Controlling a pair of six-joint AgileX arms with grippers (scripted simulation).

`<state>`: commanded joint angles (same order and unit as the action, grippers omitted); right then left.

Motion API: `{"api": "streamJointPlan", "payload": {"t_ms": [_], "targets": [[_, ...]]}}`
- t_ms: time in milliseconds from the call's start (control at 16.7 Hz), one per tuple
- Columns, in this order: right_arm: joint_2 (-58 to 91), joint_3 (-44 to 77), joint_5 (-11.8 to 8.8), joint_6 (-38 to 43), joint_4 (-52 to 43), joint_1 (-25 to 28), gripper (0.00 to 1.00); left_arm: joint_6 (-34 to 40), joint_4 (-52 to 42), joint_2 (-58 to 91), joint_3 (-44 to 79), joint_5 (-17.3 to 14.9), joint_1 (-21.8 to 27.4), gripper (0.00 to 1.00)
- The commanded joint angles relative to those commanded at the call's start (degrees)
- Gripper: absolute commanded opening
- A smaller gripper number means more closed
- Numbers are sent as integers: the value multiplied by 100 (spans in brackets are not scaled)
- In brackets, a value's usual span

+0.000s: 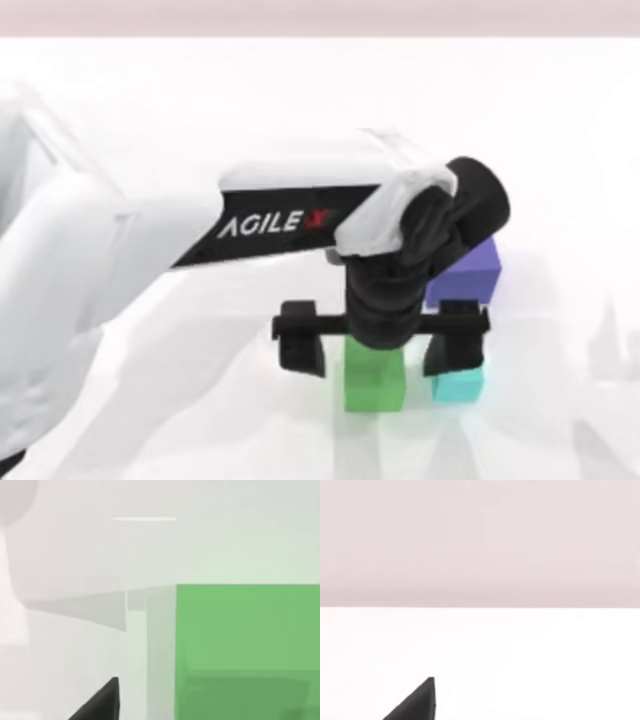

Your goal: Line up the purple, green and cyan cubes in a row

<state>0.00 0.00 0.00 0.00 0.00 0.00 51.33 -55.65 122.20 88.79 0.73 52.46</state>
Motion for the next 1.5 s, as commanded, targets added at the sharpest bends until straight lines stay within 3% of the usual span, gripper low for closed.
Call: {"api": "streamJointPlan", "payload": {"t_ms": [420,840,1140,1500], "targets": [[0,0,0,0,0,0,100,26,-1297,-361,907,6,-89,100],[170,175,-6,47,-129,59,100,-20,-1172,-528,770,24,-164,100],[1628,1617,-8,390,-1112,452,100,-414,-266,-1958,-471,100,-905,100],[5165,4545,19,1012,-3095,1184,100,-1433,1299,-4883,-3270,104,-2344,100]]}}
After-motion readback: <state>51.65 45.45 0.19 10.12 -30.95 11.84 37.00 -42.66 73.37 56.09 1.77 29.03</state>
